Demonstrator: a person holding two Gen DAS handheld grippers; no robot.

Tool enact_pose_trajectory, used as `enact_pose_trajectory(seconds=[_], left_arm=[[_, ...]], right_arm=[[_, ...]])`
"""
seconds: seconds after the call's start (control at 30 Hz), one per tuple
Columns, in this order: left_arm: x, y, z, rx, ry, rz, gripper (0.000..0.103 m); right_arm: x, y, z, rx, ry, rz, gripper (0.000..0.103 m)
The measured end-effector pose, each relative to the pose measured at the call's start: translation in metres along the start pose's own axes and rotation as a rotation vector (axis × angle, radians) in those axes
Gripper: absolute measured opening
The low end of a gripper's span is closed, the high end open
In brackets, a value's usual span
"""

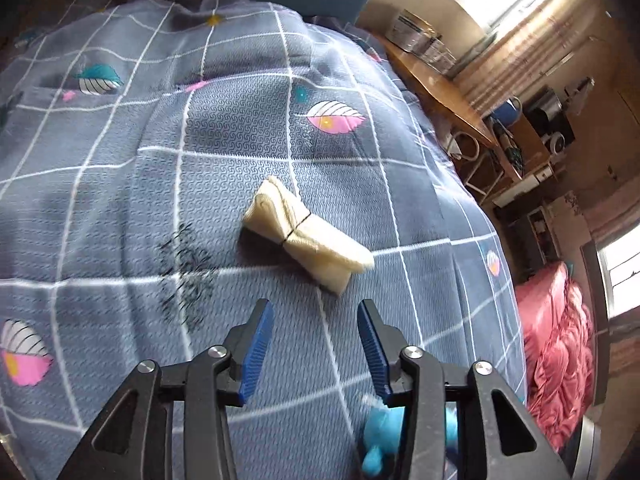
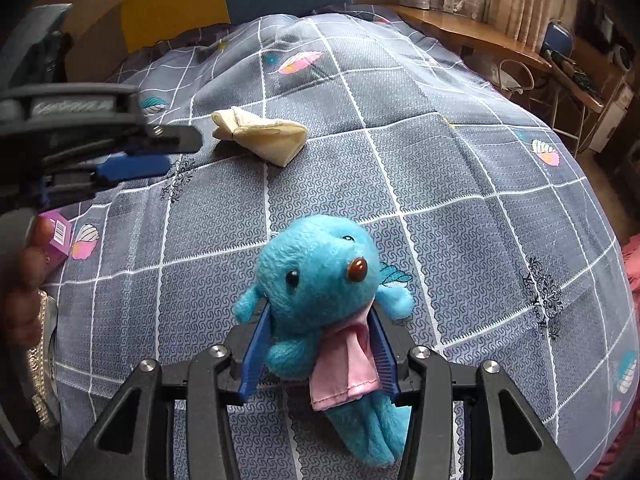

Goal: Organize soft objects
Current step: 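Grasp the cream bow-tied cloth with the left gripper while the right gripper holds the bear, then carry the cream cloth to the gold tray with the left gripper while the right gripper holds the bear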

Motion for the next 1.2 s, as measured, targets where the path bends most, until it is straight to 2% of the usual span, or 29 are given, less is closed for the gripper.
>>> enact_pose_trajectory(seconds=[0.13, 0.37, 0.5, 0.57, 0.67, 0.8, 0.87, 0.9, 0.93, 0.97, 1.07, 1.2], left_arm=[[0.026, 0.017, -0.001, -0.070, -0.023, -0.008, 0.047], [0.050, 0.036, 0.008, -0.067, -0.028, 0.026, 0.048], [0.055, 0.042, 0.016, -0.041, -0.001, 0.047, 0.049], [0.059, 0.045, 0.019, -0.030, 0.049, 0.037, 0.059], [0.069, 0.050, 0.021, -0.033, 0.055, 0.001, 0.066], [0.080, 0.056, 0.030, 0.005, 0.122, -0.018, 0.066], [0.083, 0.058, 0.036, 0.031, 0.150, -0.018, 0.059], [0.084, 0.058, 0.038, 0.048, 0.160, -0.025, 0.048], [0.084, 0.057, 0.040, 0.071, 0.167, -0.024, 0.031], [0.082, 0.055, 0.040, 0.091, 0.164, -0.016, 0.027], [0.068, 0.053, 0.037, 0.113, 0.138, 0.002, 0.018], [0.036, 0.040, 0.032, 0.189, 0.145, 0.030, 0.017]], right_arm=[[0.002, -0.001, -0.005, -0.030, -0.013, -0.011, 0.049], [0.002, -0.003, -0.012, -0.066, -0.013, -0.013, 0.051], [0.002, -0.004, -0.015, -0.072, -0.005, -0.013, 0.052], [0.001, -0.003, -0.015, -0.075, -0.003, -0.010, 0.052], [0.001, -0.003, -0.017, -0.078, 0.003, -0.008, 0.052], [0.001, -0.004, -0.018, -0.081, 0.007, -0.009, 0.052], [0.001, -0.005, -0.019, -0.082, 0.007, -0.010, 0.053], [0.002, -0.005, -0.019, -0.083, 0.008, -0.013, 0.053], [0.003, -0.005, -0.018, -0.083, 0.006, -0.017, 0.053], [0.004, -0.005, -0.018, -0.085, 0.005, -0.019, 0.053], [0.007, -0.006, -0.021, -0.105, -0.005, -0.022, 0.052], [0.008, -0.006, -0.020, -0.110, -0.008, -0.020, 0.051]])
Point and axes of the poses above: each gripper's, at about its wrist camera, not at the fingertips, and x roughly the way its jaws point, z to its right, y to its top, the point moved 1 cm from there along x, roughly the way its jaws point, and after that the axes turned 3 degrees about -z, right-handed, at the moved point
